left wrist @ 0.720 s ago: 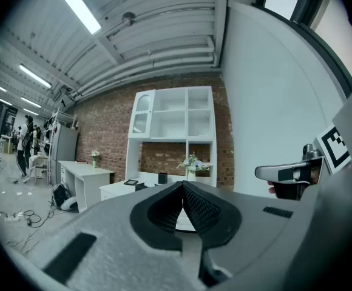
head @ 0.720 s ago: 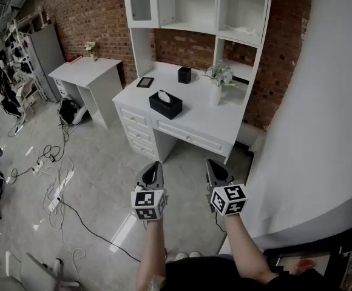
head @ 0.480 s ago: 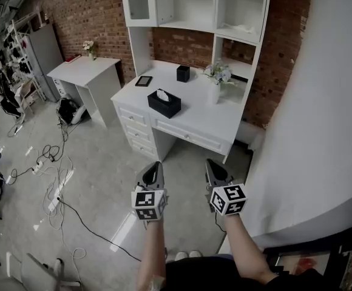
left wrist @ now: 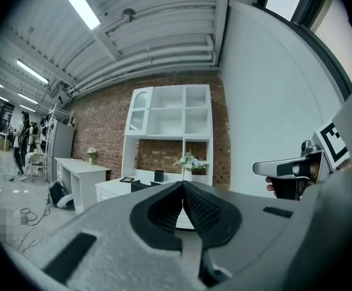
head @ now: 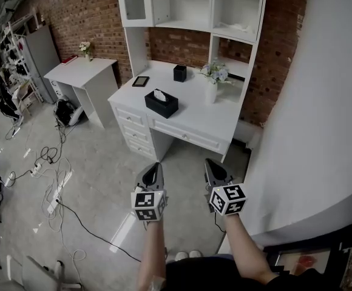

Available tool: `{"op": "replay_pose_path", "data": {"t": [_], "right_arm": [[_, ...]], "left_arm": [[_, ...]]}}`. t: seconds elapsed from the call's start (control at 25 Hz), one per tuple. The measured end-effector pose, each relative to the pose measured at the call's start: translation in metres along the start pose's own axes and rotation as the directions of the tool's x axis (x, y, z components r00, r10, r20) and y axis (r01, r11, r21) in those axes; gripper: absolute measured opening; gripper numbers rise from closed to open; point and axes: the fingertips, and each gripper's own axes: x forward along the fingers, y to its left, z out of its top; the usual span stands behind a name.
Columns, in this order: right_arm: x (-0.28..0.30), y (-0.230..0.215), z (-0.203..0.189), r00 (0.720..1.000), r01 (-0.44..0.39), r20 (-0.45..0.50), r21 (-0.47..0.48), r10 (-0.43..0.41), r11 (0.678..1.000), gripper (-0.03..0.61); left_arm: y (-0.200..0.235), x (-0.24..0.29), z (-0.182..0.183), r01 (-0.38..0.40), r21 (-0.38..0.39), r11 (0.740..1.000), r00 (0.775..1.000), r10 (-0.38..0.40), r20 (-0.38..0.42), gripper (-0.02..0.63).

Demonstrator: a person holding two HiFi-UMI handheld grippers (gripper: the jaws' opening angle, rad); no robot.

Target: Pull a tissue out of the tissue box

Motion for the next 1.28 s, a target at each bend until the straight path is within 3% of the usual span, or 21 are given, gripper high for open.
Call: {"op": "replay_pose_path", "data": {"t": [0.52,0.84,1.28], "right_arm": [[-0.006,0.016,-0.007,1.0,0.001,-0.021,-0.037,-0.001,0.999,-0.003],[-0.005,0.018,-0.013,0.999,0.022,-0.033,-0.037,-0.023,0.999,-0.003],[0.004,0.014,0.008,0.998,0.063,0.035,-0.05,-0.061,0.997,-0.003]], "left_arm": [[-0.004,-0.011,-0.016,0.074,-0.038,0.997,0.997,-0.075,-0.004,0.013],[0.011,-0.016,-0.019,0.062,-0.06,0.996,0.998,-0.061,0.013,0.2],[0.043,-0.011,0.01,0.05,-0.021,0.999,0.996,-0.049,0.068,0.222]]}}
